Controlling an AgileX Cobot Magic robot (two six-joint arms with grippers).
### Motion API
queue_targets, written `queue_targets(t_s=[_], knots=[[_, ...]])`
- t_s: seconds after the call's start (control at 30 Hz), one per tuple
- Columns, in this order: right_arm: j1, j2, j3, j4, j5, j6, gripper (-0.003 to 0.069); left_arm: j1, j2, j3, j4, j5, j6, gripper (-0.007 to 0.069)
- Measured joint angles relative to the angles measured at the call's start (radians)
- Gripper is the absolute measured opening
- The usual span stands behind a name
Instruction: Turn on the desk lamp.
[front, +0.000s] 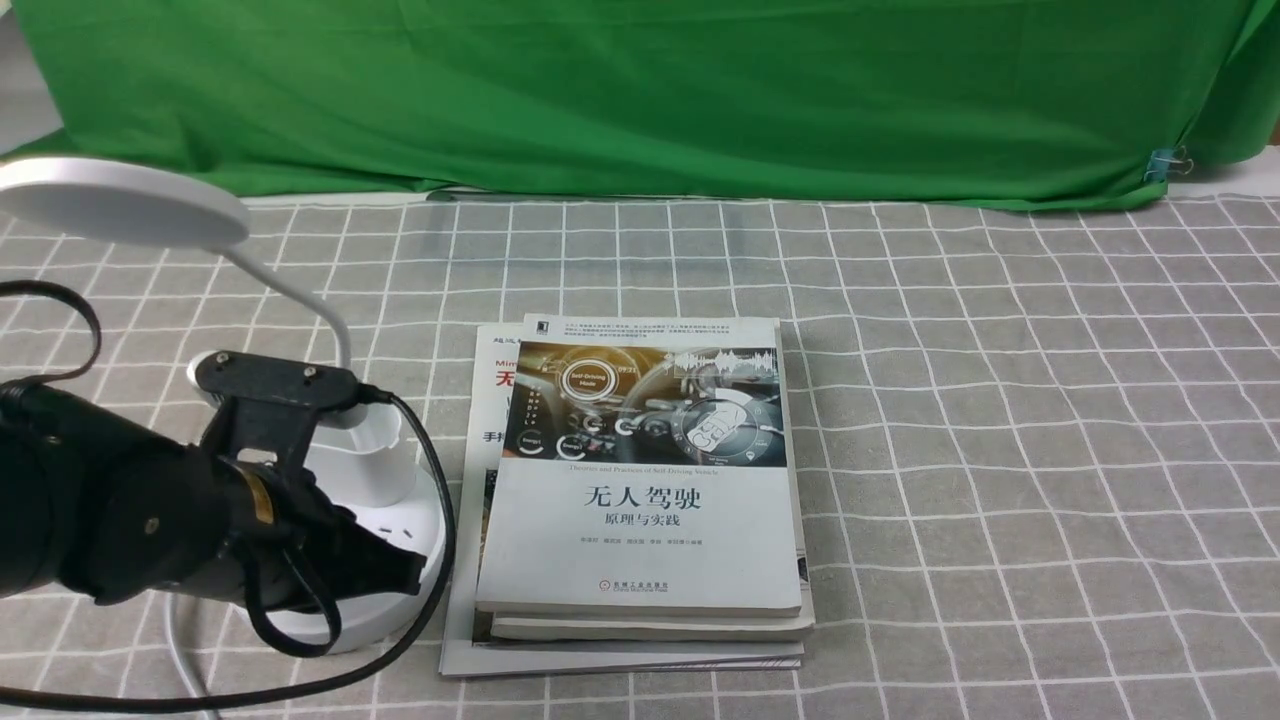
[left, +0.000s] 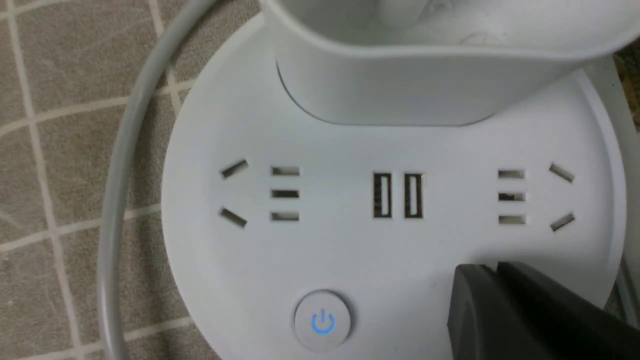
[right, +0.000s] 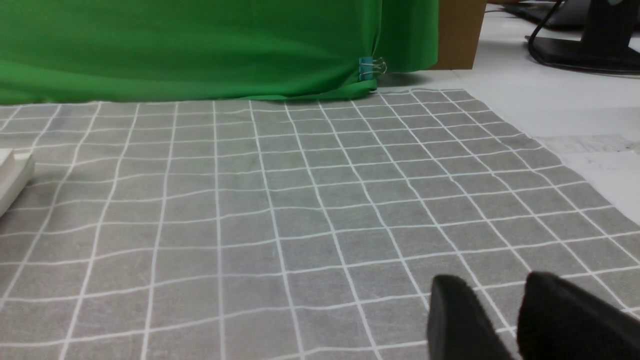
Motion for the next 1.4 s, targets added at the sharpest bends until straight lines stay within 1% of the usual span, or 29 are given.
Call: queue_targets(t_s=[0.13,0.33,0.4,0.43,0.47,0.5,0.63,0.77,0.87,0.93,1.0,1.2,1.4], knots=[[0.000,0.000,0.000,0.000,0.000,0.000,0.0245,0.001,-0.019,-0.022,-0.016,0.050,0.000,0.0018],[0.000,0.000,0.000,0.000,0.000,0.000,0.0245,0.001,-0.175,-0.031,-0.019,0.120,0.000,0.0018],[0.000,0.000,0.000,0.000,0.000,0.000,0.0245,0.001,-0.293,-0.024,-0.019,0.165,-0.001,0.0018],[0.000,0.000,0.000,0.000,0.000,0.000,0.0245,0.001,-0.312,-0.022,-0.019,0.168,-0.002,0.0018],[0.000,0.000,0.000,0.000,0.000,0.000,0.0245,0.001,-0.391,0.007,-0.019,0.179,-0.003,0.0018],[0.000,0.000,0.000,0.000,0.000,-0.001,0.0245,0.001,-0.401,0.012,-0.019,0.180,-0.003,0.0018],[0.000,0.000,0.000,0.000,0.000,-0.001,0.0245,0.001,-0.628,0.142,-0.020,0.205,-0.004,0.0018],[0.000,0.000,0.000,0.000,0.000,-0.001,0.0245,0.001,-0.847,0.241,-0.034,0.172,-0.004,0.0018],[0.000,0.000,0.000,0.000,0.000,-0.001,0.0245,0.001,-1.005,0.271,-0.035,0.137,-0.004,0.0018],[0.000,0.000,0.000,0.000,0.000,-0.001,0.0245,0.001,-1.050,0.276,-0.033,0.137,-0.004,0.0018],[0.000,0.000,0.000,0.000,0.000,-0.001,0.0245,0.001,-1.149,0.281,-0.029,0.137,-0.004,0.0018],[0.000,0.000,0.000,0.000,0.000,-0.001,0.0245,0.001,-1.267,0.281,-0.025,0.135,-0.004,0.0018],[0.000,0.000,0.000,0.000,0.000,-0.001,0.0245,0.001,-1.274,0.281,-0.023,0.135,-0.006,0.0018]])
